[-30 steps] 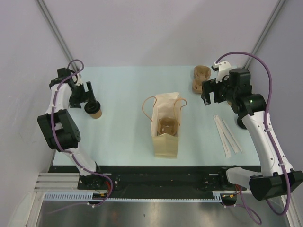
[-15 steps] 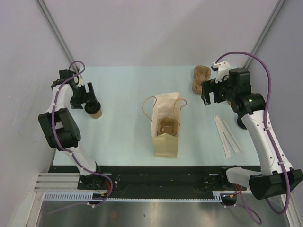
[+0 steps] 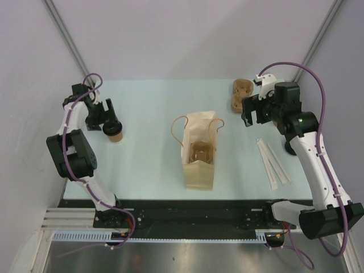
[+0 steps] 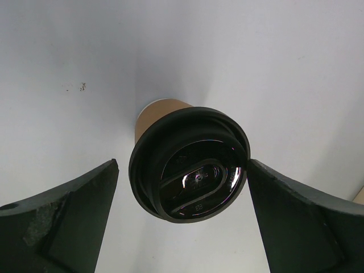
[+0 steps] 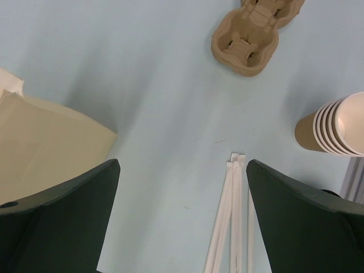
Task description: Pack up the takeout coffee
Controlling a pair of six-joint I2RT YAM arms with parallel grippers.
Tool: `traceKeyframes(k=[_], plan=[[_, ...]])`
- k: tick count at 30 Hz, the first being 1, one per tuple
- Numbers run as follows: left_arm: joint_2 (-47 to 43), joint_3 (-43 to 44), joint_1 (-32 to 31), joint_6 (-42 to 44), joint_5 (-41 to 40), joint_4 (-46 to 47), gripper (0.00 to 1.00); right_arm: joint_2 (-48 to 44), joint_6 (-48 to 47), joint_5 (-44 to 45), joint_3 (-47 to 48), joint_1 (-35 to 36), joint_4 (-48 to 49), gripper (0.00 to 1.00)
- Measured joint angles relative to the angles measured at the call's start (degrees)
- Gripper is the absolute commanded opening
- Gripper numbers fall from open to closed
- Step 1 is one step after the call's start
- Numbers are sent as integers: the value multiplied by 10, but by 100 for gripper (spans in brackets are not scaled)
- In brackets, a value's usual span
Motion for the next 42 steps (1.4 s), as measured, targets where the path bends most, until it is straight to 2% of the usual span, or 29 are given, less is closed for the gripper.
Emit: traceKeyframes(k=[25,42], plan=[[-15,-2,0,-16,0,1,99,2,0,-13,0,0,-5,100],[-24,-54,-2,-16,8,7,96,2,9,-21,0,-2,-5,100]])
